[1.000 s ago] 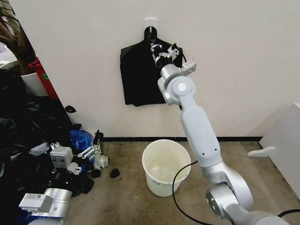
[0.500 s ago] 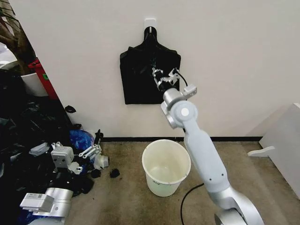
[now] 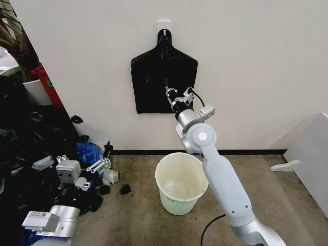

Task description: Place the garbage bag over the trash bin.

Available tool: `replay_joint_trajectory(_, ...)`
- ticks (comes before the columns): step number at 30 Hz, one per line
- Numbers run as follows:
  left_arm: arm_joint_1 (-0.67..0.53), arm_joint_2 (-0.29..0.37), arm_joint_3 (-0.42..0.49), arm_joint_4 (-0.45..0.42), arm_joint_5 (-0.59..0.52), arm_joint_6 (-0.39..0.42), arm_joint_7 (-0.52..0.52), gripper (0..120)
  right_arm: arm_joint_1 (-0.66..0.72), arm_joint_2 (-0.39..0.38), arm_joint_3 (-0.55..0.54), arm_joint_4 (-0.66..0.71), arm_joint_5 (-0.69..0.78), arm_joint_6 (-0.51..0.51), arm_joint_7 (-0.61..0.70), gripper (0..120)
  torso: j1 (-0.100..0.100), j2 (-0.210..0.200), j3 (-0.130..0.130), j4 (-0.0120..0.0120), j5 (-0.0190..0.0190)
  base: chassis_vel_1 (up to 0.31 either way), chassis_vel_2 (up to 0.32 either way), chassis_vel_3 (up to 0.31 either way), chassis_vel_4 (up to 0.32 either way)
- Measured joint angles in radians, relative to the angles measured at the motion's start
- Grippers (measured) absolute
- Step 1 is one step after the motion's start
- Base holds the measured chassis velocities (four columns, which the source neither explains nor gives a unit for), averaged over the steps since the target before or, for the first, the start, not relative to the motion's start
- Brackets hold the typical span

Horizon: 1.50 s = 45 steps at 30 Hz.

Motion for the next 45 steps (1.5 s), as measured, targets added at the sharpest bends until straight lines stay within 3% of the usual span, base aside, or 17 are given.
replay_joint_trajectory(28,0.003,0.001,0.007,0.000,0.003,-0.005,0.007,100,-0.322,-0.017,-0.004,0.123,-0.086,-0.004,-0.057,0,0.000,0.000,0.000,0.0000,0.0001,0.000,0.000,0.000,0.000)
replay_joint_trajectory(37,-0.001,0.002,0.007,0.000,0.002,-0.005,0.008,100,-0.302,-0.023,0.000,0.136,-0.087,-0.002,-0.047,0,0.000,0.000,0.000,0.0000,0.0001,0.000,0.000,0.000,0.000)
replay_joint_trajectory(45,-0.004,0.007,0.005,0.000,-0.002,-0.006,0.008,100,-0.191,-0.035,-0.005,0.129,-0.082,-0.002,-0.031,0,0.000,0.000,0.000,0.0001,0.0001,0.000,0.000,0.000,0.000)
